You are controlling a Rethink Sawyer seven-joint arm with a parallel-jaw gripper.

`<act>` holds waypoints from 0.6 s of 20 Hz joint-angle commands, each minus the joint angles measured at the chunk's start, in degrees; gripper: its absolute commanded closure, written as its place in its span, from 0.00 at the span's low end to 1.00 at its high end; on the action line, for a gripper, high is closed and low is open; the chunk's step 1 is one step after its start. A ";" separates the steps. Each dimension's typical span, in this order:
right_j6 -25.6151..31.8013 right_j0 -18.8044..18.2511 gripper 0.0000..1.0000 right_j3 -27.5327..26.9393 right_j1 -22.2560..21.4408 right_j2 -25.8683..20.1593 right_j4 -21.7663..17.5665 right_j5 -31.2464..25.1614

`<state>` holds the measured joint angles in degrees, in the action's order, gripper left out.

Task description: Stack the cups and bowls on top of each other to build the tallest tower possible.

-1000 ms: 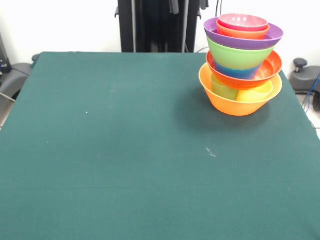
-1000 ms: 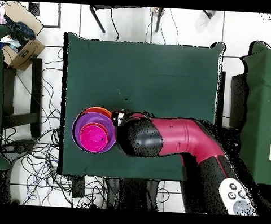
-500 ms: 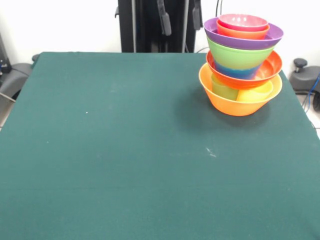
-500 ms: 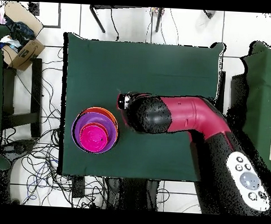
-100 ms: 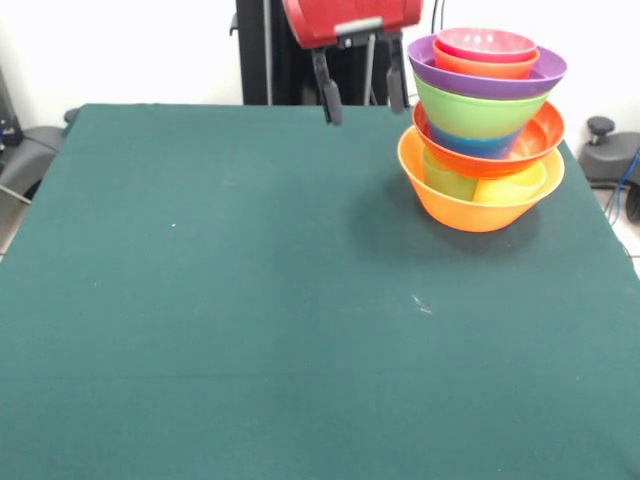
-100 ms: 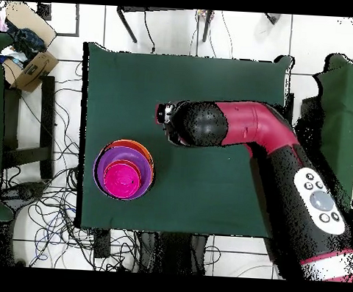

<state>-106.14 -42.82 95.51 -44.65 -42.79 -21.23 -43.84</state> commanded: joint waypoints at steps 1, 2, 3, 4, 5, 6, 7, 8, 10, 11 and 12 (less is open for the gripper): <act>14.67 1.23 0.00 -9.93 6.36 0.66 -4.82 -9.54; 14.70 1.09 0.00 -10.77 6.56 0.81 -4.86 -10.19; 14.22 1.05 0.00 -11.29 6.90 1.12 -5.12 -10.04; 13.73 1.01 0.00 -11.80 7.25 1.43 -5.39 -9.89; 13.25 0.97 0.00 -12.32 7.60 1.73 -5.65 -9.74; 13.00 0.96 0.00 -13.22 8.04 2.25 -6.28 -9.68; 12.82 0.88 0.00 -13.88 8.34 2.67 -6.51 -10.14; 12.62 0.78 0.00 -14.60 8.80 3.02 -6.74 -10.30; 12.18 0.55 0.00 -15.27 9.31 3.30 -6.94 -10.35; 12.47 0.40 0.00 -16.07 9.89 3.27 -6.96 -10.77; 12.62 0.28 0.00 -16.60 10.28 3.36 -7.06 -10.97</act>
<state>-106.14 -42.81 85.25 -38.32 -42.73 -22.84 -48.17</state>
